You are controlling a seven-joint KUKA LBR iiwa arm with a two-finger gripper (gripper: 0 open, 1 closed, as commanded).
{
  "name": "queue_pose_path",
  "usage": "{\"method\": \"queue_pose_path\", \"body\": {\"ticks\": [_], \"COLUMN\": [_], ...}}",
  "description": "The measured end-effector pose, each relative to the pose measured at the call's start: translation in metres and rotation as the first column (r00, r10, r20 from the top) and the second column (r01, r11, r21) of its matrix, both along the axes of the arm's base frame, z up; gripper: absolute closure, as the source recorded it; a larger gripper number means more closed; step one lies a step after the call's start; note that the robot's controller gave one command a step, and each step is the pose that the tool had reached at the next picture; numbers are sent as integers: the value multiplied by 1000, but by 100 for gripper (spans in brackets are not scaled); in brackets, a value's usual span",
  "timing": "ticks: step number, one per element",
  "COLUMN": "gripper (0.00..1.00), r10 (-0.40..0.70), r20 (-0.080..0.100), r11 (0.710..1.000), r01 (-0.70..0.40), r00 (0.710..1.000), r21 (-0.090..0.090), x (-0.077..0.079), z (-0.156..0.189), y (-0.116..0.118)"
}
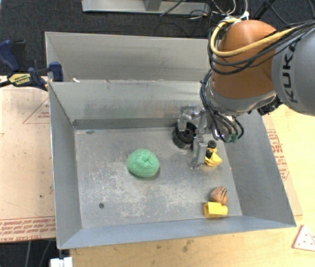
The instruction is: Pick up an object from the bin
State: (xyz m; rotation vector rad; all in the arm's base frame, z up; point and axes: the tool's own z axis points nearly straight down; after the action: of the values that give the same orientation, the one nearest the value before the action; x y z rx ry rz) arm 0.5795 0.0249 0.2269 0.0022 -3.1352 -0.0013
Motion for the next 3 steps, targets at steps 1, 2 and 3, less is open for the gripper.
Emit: {"method": "queue_pose_path", "body": {"ticks": [1,2,3], "gripper": [0,0,0], "r10": [0,-4,51], "r20": [8,9,0], "r11": [1000,1000,999], "r01": [0,4,-51], "r00": [1000,1000,999], "r21": [0,0,0], "x": [1,2,-29], "z": [5,4,-35], "y": [0,1,36]}}
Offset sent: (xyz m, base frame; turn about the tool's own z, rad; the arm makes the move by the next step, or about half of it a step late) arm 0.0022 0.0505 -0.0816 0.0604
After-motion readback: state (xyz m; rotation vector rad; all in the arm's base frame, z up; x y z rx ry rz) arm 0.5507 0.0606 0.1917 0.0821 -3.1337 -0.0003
